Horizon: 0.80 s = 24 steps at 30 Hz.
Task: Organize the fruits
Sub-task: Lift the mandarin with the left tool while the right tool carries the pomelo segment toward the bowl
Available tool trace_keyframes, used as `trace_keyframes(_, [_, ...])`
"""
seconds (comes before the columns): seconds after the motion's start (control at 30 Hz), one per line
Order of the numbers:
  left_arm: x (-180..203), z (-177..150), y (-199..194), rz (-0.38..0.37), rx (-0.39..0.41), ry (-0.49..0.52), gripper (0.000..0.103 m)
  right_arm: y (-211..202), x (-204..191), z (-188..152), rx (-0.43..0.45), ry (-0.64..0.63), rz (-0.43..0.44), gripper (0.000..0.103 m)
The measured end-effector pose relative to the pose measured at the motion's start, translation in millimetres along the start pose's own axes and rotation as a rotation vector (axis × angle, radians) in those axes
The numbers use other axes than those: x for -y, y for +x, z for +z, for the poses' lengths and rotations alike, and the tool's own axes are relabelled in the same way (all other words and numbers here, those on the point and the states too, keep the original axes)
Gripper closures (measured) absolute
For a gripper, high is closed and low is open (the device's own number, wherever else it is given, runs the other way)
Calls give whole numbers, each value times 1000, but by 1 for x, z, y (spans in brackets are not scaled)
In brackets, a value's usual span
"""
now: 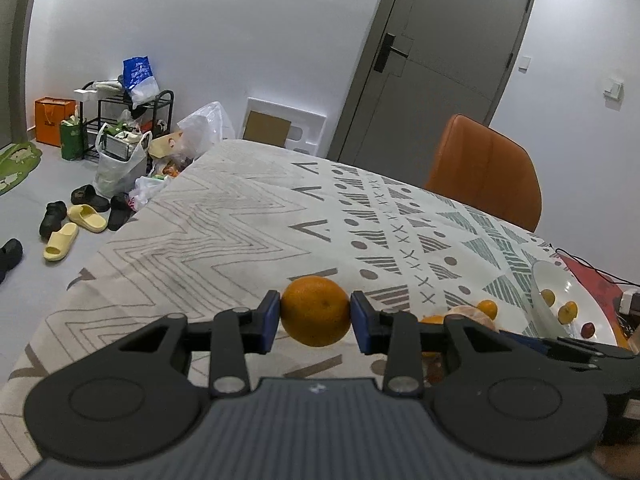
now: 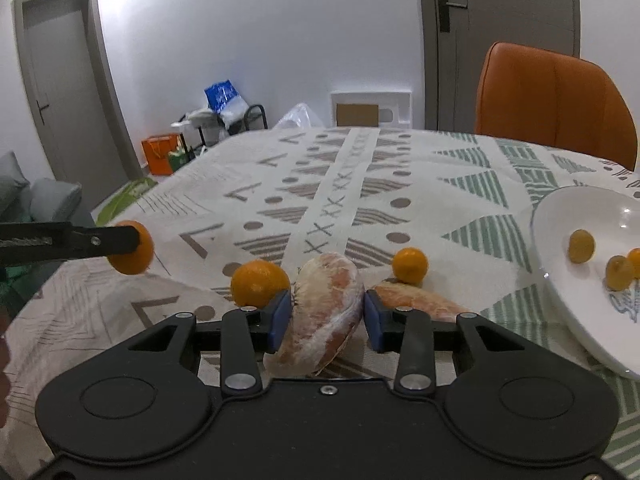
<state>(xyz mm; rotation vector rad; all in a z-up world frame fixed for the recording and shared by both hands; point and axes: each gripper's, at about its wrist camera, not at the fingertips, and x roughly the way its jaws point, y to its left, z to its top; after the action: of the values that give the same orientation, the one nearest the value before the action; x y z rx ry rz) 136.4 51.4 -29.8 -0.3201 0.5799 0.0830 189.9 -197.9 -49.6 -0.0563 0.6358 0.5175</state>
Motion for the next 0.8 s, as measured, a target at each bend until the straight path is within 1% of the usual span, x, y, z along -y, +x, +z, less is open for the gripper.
trace_keyframes(0.23, [20,2,-6,-33,24,31,66,-23,21,1,53,31,-31,66])
trace_keyframes(0.4, [34,3,-5,-58,25,52,66,-39,35,0,90,50,-56,66])
trace_keyframes(0.8, [74,3,1,-116,18,112,66,-64,73,-8,129,116,-133,66])
